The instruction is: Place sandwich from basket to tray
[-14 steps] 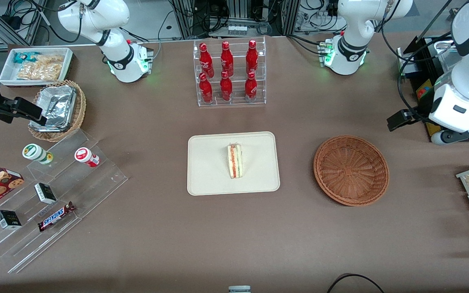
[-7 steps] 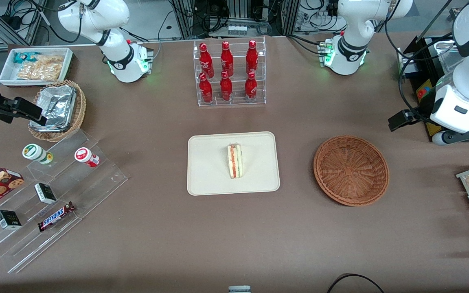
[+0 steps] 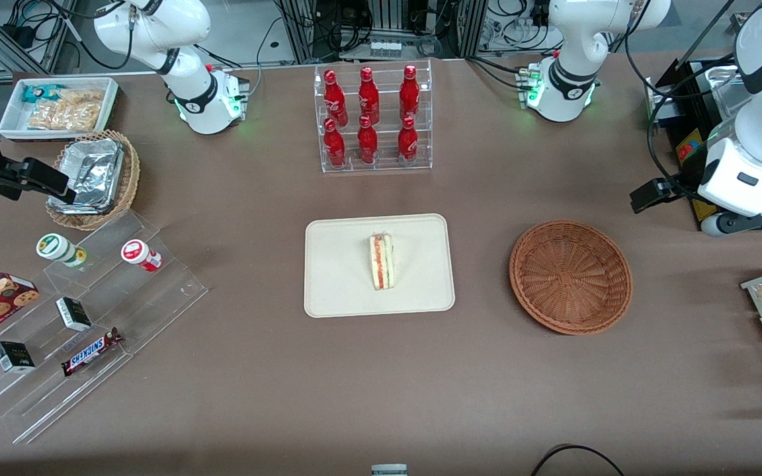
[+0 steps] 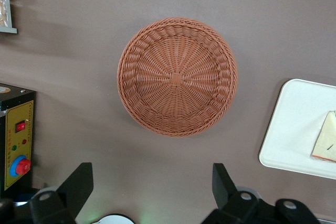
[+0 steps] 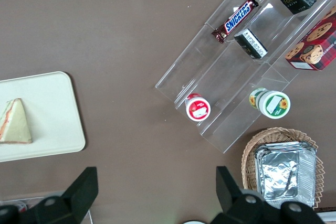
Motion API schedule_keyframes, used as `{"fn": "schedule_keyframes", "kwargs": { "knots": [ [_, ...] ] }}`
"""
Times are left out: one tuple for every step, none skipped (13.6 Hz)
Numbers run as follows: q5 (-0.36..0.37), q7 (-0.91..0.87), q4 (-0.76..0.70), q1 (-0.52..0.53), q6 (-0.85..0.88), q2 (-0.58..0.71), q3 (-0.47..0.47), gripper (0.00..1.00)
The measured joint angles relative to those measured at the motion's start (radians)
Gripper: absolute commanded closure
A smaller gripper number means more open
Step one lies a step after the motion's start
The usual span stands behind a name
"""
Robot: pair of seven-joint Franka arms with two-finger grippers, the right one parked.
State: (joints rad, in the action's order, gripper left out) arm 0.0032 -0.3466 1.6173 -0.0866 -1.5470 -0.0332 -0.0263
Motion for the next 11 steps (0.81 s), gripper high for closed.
{"fn": "schedule_keyframes", "kwargs": {
  "knots": [
    [0.0,0.0,0.0,0.0,0.0,0.0,0.0,0.0],
    [0.0,0.0,0.0,0.0,0.0,0.001,0.0,0.0],
    [0.0,0.001,0.0,0.0,-0.001,0.001,0.0,0.0],
    [0.0,0.004,0.0,0.0,-0.001,0.002,0.0,0.0],
    [0.0,0.011,0.0,0.001,-0.001,0.003,0.001,0.0],
    [0.0,0.019,0.0,0.004,-0.001,0.003,0.003,0.0],
    [0.0,0.026,0.0,0.009,-0.001,0.003,0.005,0.0],
    [0.0,0.03,-0.001,0.014,-0.001,0.003,0.005,0.0],
    [0.0,0.032,-0.004,0.016,-0.001,0.003,0.005,0.0],
    [0.0,0.033,-0.007,0.016,-0.001,0.003,0.005,0.0],
    [0.0,0.037,-0.009,0.016,-0.001,0.003,0.005,0.0]
  ]
}}
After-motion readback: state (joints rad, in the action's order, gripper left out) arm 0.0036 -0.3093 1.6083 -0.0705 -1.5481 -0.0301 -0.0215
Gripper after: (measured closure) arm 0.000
